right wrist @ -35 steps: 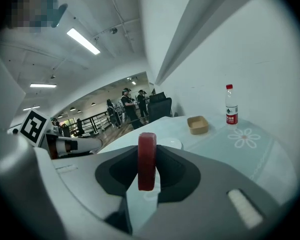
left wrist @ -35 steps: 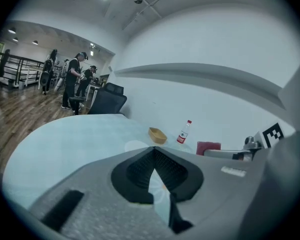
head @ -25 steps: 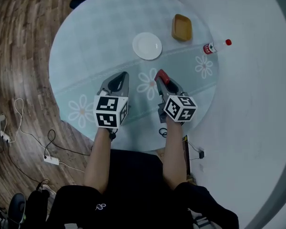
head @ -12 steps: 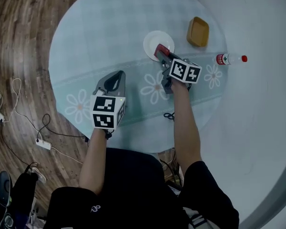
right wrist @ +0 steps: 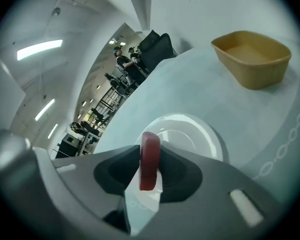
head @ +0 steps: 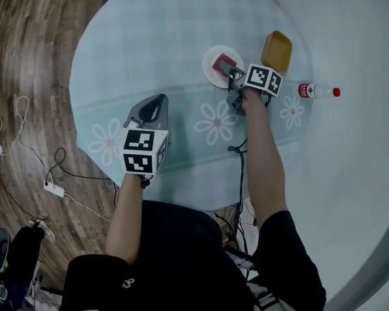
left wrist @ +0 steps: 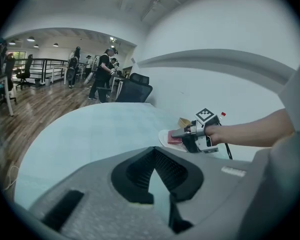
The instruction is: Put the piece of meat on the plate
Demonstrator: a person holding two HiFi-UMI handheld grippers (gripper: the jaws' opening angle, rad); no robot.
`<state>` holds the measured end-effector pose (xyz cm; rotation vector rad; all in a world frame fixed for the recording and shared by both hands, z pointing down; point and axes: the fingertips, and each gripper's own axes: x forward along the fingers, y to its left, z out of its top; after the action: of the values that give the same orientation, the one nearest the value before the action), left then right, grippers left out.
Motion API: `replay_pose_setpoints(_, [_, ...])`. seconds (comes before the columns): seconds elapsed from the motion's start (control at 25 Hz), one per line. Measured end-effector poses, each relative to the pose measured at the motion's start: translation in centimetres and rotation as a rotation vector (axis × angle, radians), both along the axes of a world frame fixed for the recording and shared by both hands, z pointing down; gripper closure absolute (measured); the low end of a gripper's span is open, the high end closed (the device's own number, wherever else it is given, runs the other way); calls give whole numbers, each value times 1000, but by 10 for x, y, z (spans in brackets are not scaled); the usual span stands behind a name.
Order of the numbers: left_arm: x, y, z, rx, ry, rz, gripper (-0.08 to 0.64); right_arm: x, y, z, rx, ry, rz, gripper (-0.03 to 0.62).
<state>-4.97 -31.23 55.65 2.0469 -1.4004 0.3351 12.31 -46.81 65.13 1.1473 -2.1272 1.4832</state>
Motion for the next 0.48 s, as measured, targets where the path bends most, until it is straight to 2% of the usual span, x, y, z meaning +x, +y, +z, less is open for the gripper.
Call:
replay_pose_setpoints(0.16, [-2, 6, -2, -7, 25, -10, 566, 16, -2, 4, 17, 175, -29, 397])
replay_pose_setpoints(0.24, [-3, 9, -4, -2, 26, -12, 566, 18, 1, 2, 26, 198, -25, 331])
replay_pose_setpoints(0.48, [-9, 18, -23, 32, 28, -15, 566, 28, 13, -7, 27, 227, 48, 284])
